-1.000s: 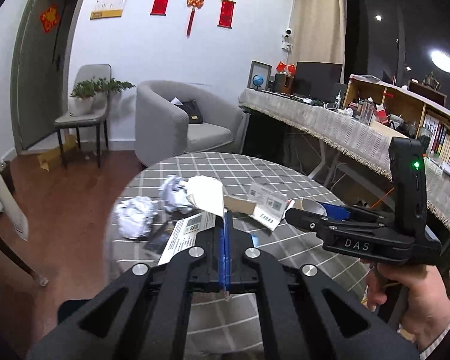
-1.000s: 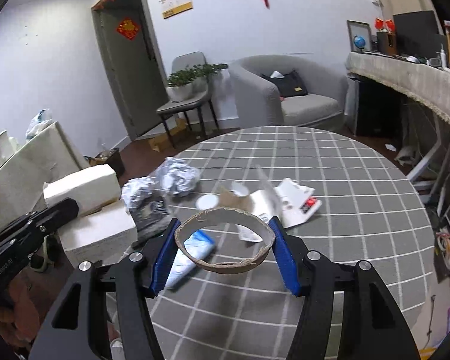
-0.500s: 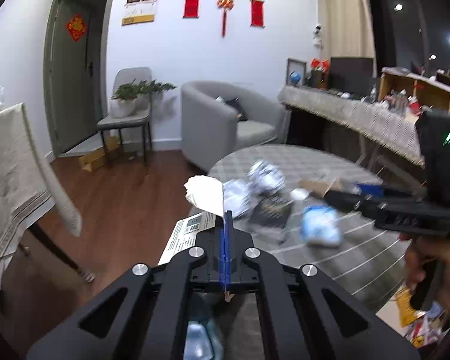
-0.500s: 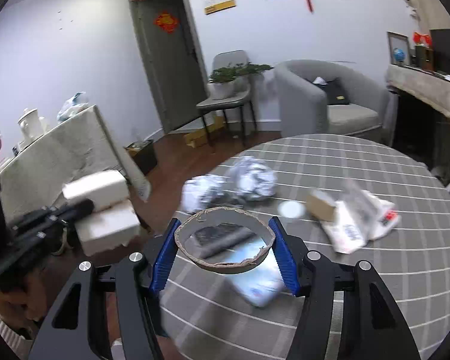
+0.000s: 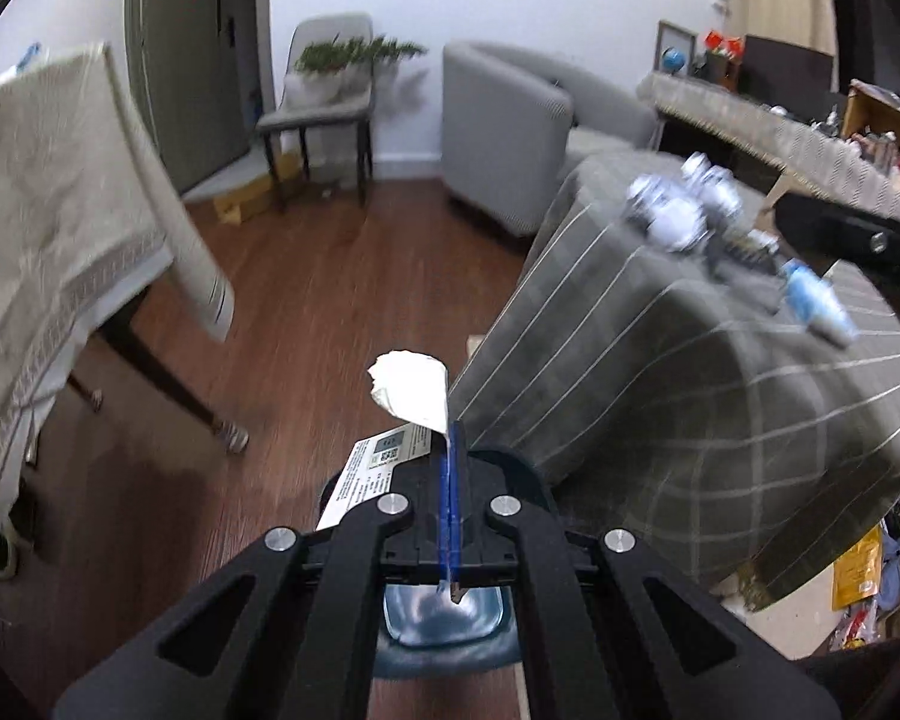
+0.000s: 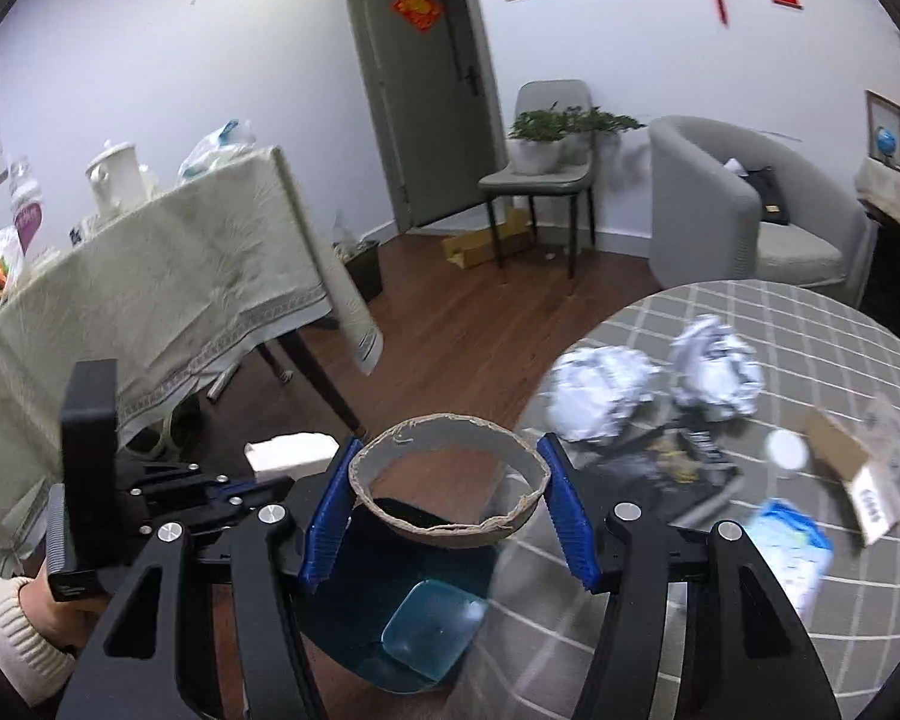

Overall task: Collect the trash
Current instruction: 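Grasp the white tissue box with the left tool while the right tool lifts the tape roll, then carry both items over the teal bin and open both tools to drop them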

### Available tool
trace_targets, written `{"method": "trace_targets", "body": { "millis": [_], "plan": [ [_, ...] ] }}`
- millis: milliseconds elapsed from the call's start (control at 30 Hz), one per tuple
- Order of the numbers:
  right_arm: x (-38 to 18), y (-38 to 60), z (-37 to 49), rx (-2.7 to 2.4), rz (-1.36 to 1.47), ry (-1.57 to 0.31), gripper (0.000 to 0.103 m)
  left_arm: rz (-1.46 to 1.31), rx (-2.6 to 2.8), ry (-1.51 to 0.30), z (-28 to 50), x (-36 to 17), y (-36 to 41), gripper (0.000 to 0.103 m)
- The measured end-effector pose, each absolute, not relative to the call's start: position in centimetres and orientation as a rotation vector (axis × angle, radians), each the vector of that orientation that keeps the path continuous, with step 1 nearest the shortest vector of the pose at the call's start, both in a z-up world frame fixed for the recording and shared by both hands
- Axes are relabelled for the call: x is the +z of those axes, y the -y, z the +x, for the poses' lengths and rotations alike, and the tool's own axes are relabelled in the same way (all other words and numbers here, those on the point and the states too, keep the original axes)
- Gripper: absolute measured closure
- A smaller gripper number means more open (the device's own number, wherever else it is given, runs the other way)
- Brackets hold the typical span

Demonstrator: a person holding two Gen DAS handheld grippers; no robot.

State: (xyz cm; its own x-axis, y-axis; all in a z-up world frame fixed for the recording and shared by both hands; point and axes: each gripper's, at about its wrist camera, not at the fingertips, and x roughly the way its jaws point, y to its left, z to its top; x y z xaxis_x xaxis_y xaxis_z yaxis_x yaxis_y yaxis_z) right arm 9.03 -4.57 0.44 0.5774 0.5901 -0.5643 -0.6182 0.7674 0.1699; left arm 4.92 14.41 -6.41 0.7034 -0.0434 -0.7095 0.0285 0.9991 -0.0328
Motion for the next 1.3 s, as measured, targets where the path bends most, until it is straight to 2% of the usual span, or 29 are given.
{"method": "trace_targets", "body": {
  "millis": [133,200,367,433,500,600,700,767,833,1133,1300],
  "plan": [
    [-0.4,2.2,9.0,0.724,-0.074,-0.669,0.042,-0.068,-0.032,-0.908,5.4,-8.8,-16.4,0.102],
    [-0.6,1.4,9.0,0.732,-0.082,-0.676,0.042,-0.111,-0.038,-0.962,5.5,-10.0,-17.5,0.097],
    [-1.6,-0.6,9.2,0.741,-0.100,-0.708,0.042,-0.128,-0.014,-1.007,5.5,-11.3,-19.1,0.095],
    [-2.1,-1.3,9.3,0.739,-0.108,-0.724,0.042,-0.135,-0.006,-1.009,5.4,-11.4,-19.7,0.089],
    [-2.5,-1.8,9.5,0.738,-0.112,-0.738,0.042,-0.137,0.000,-0.994,5.1,-11.1,-20.0,0.081],
    [-3.3,-2.7,9.8,0.738,-0.118,-0.763,0.042,-0.160,-0.005,-0.960,4.5,-10.4,-20.8,0.074],
    [-4.2,-3.7,10.0,0.743,-0.125,-0.788,0.042,-0.182,0.002,-0.919,4.2,-9.1,-21.7,0.057],
    [-4.8,-4.5,10.0,0.745,-0.139,-0.805,0.043,-0.192,0.009,-0.895,4.0,-8.6,-22.2,0.054],
    [-5.6,-5.4,10.0,0.746,-0.154,-0.825,0.043,-0.204,0.021,-0.862,3.6,-7.7,-22.9,0.045],
    [-10.0,-8.5,10.5,0.740,-0.222,-0.942,0.042,-0.224,0.051,-0.774,2.4,-5.2,-24.7,0.032],
    [-13.2,-10.4,10.6,0.738,-0.258,-1.013,0.042,-0.257,0.050,-0.744,2.0,-4.2,-25.4,0.032]
  ]
}}
